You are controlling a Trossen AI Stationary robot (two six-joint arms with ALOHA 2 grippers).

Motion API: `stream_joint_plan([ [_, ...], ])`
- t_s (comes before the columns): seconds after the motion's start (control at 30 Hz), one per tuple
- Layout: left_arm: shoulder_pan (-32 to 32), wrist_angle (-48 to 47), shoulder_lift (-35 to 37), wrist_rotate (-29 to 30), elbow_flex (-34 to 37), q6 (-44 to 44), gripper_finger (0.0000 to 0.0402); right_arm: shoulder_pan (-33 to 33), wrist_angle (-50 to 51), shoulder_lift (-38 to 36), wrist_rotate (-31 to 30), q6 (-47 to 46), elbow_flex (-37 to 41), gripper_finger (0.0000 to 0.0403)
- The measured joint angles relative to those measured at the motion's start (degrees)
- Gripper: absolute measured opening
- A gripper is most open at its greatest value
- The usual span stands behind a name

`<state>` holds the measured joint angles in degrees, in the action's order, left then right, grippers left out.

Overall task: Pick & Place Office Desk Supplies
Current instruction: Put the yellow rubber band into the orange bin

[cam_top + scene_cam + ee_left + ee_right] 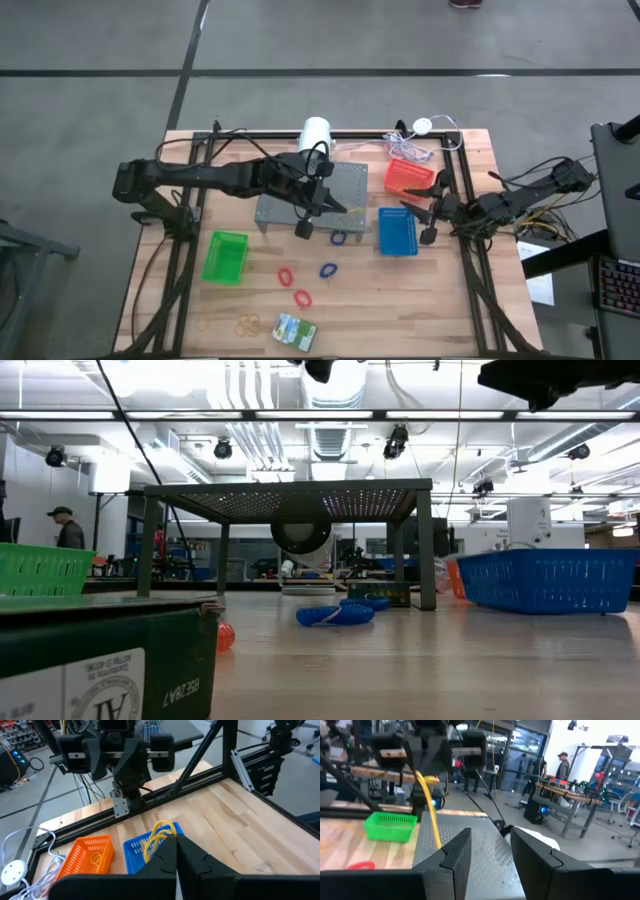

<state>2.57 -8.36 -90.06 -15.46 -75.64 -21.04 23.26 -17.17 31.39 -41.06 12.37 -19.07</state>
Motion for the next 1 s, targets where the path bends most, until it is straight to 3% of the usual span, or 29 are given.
stream_joint_plan([
  [0.17, 0.00, 0.00, 0.00, 0.00, 0.02, 0.00, 0.0001, -0.08, -2.84, 2.56, 2.53, 0.07, 0.00, 0.0136],
  [0.57, 0.00, 0.00, 0.00, -0.18, 0.02, -2.70, 0.0001, -2.62, -11.84, 12.08, 0.28, -3.80, 0.00, 0.0184],
  [1.0, 0.04, 0.00, -0.02, -0.70, 0.02, -4.11, 0.0001, -8.90, -15.00, 24.50, 10.81, -6.36, -5.29, 0.0171],
])
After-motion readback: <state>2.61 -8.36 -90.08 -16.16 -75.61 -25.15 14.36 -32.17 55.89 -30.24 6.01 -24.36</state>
